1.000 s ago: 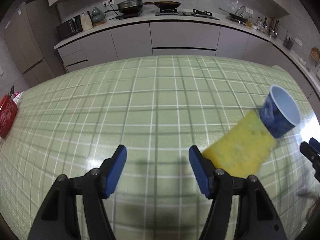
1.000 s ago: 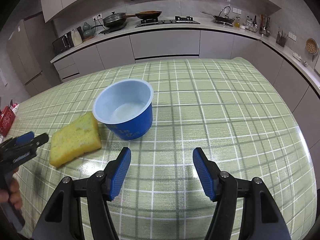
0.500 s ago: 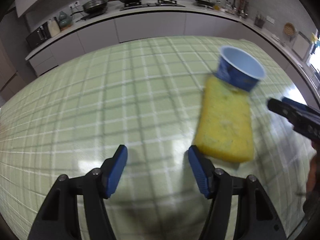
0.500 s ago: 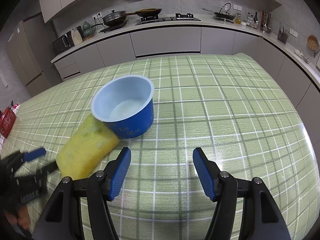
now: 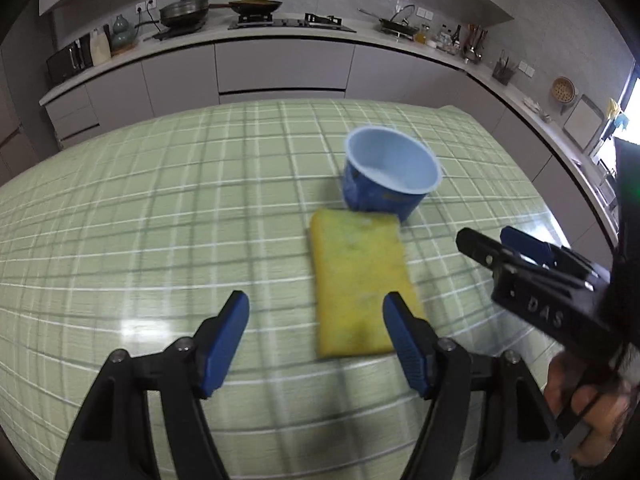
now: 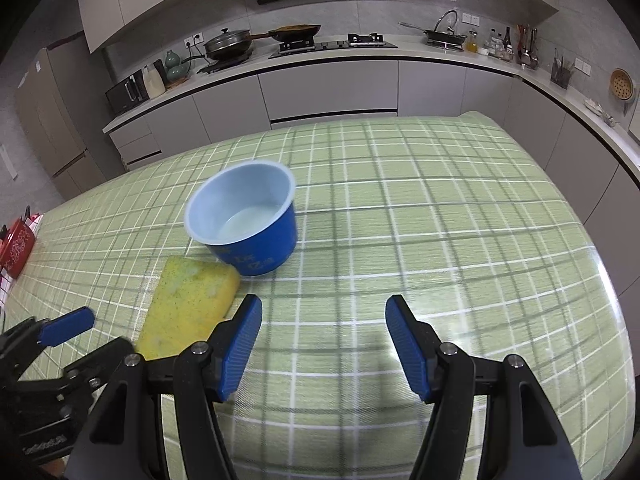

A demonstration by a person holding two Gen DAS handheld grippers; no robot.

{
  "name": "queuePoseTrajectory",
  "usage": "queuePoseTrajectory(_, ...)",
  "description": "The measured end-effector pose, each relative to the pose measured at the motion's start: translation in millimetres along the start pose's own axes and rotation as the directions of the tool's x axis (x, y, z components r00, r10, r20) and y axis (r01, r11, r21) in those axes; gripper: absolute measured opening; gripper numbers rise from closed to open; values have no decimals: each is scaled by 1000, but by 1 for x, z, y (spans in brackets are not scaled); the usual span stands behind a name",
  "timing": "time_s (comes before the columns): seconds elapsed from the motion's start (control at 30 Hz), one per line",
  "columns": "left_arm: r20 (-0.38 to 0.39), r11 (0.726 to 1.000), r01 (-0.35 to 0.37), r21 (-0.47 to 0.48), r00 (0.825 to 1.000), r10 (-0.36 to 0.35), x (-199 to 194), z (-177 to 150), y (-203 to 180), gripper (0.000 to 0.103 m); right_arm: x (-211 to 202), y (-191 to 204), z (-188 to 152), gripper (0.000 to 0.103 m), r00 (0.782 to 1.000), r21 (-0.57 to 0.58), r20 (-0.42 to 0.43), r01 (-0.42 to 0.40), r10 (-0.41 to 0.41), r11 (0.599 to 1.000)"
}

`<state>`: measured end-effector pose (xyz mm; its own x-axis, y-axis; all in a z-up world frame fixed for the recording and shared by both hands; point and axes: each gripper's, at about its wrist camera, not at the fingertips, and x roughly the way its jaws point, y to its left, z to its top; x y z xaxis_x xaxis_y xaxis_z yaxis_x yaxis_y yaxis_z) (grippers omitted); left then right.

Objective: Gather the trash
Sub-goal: 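Grasp the yellow sponge with the left tool while the right tool grasps the blue cup rim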

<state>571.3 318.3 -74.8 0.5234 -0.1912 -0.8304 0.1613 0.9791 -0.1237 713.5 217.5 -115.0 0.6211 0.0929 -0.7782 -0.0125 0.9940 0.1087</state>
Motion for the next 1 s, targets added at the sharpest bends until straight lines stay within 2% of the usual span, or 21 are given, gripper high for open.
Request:
queuePoseTrajectory(0.13,-49,1000,-5,11,999,6,20,3,-13,71,-9,-15,0,66,1000,18,13,3,-3,1000)
queuePoseTrajectory(0.3,-42,999,-37,11,998,37,31,0,-23,77,-10,-22,2,66,1000,25,16,-8,7,1000)
queuePoseTrajectory(0.37,-56,1000,-20,-4,998,19,31,2,-24,77,-8,-23,3,67,1000,23,11,-15,15,1000)
queuePoseTrajectory(0.47,4,1000,-9,-6,1000,10,15,5,-26,75,-8,-25,2,66,1000,25,16,-22,21,999)
queuePoseTrajectory(0.53,6,1000,-8,9,1000,8,14,8,-31,76,-8,-28,2,66,1000,32,19,-25,24,999)
queuePoseTrajectory(0.63,-25,998,-55,26,998,55,32,15,-34,76,-5,-29,3,67,1000,42,14,-26,26,999)
queuePoseTrajectory(0.8,-55,996,-86,5,995,86,51,16,-26,75,-2,-24,3,67,999,21,8,-34,34,999)
queuePoseTrajectory(0.83,-35,995,-99,24,994,100,49,15,-28,75,0,-23,3,67,999,21,7,-38,38,999)
queuePoseTrajectory(0.87,-34,994,-105,31,994,106,50,14,-27,75,3,-22,4,67,999,23,5,-49,49,999)
queuePoseTrajectory(0.93,-8,993,-114,16,993,114,47,12,-19,63,7,-18,6,67,998,21,1,-64,64,998)
queuePoseTrajectory(1.0,4,992,-122,-15,992,122,48,12,-3,62,11,-11,9,69,995,7,-4,-95,95,995)
